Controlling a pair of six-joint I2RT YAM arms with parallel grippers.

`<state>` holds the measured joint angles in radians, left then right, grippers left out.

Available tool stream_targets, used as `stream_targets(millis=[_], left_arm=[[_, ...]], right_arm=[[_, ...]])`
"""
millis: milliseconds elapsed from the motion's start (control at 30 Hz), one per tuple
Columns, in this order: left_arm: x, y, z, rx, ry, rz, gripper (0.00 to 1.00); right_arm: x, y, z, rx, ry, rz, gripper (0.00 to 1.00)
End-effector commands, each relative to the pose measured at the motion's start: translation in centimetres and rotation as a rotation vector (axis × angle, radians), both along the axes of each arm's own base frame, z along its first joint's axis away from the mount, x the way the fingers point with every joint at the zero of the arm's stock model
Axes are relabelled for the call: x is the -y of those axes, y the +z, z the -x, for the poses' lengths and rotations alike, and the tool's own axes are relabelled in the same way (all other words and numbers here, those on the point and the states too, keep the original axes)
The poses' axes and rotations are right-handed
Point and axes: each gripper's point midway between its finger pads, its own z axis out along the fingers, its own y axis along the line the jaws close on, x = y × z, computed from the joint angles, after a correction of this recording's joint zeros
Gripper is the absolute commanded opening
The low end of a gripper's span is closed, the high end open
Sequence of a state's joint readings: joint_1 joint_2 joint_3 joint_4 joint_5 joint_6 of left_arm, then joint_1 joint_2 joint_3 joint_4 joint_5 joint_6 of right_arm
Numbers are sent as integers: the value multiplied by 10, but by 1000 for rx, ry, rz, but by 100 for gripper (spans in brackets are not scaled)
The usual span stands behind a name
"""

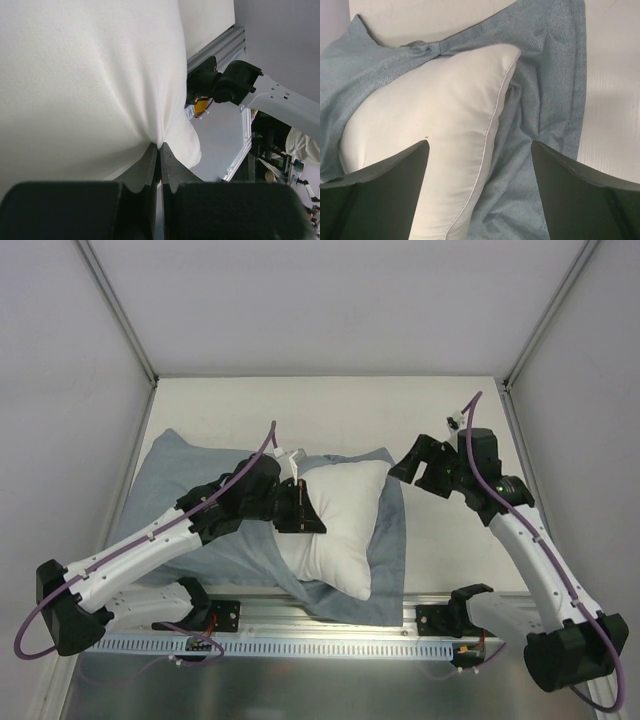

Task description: Remove the pillowcase from the pillow

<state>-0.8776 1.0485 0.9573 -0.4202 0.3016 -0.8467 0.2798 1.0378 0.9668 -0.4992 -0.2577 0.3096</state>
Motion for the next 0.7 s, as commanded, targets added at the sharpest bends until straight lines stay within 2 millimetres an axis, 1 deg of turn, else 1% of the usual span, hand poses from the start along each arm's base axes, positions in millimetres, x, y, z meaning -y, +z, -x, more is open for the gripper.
stream_targets(millis=[0,67,100,133,167,200,267,300,367,400,467,533,600,633,667], left_arm=[[18,24,5,42,-83,103,0],[19,21,6,39,-86,105,0],[19,22,6,40,-82,110,0],[19,21,6,41,-81,110,0],[19,21,6,42,-79,112,0],[19,23,5,45,-78,117,0],[19,24,5,46,-75,118,0],[21,23,4,40,-73,119,0],[23,19,5,22,-76,115,0],[25,19,5,20,-80,119,0],[30,18,7,14,-94,118,0],[35,22,10,22,-110,129,0],[39,24,10,27,-118,133,0],[41,25,12,27,-124,134,0],[43,23,13,22,-128,129,0]], right_arm=[[-9,-6,19,-50,25,-74,88],[-16,-1,23,-46,45,-111,92],[-20,1,23,-44,57,-122,97],[-26,0,26,-63,83,-142,99],[-31,-1,27,-80,94,-162,98],[-42,-4,31,-91,129,-179,97],[-55,-10,39,-118,163,-183,96],[-67,-16,50,-134,198,-166,96],[-80,-22,60,-165,205,-176,96],[-91,-30,69,-171,233,-179,96],[-105,-42,79,-194,257,-189,96],[-107,-60,83,-254,229,-177,96],[-112,-63,84,-256,227,-192,98],[-114,-60,83,-247,230,-206,91],[-115,-52,81,-218,232,-218,76]])
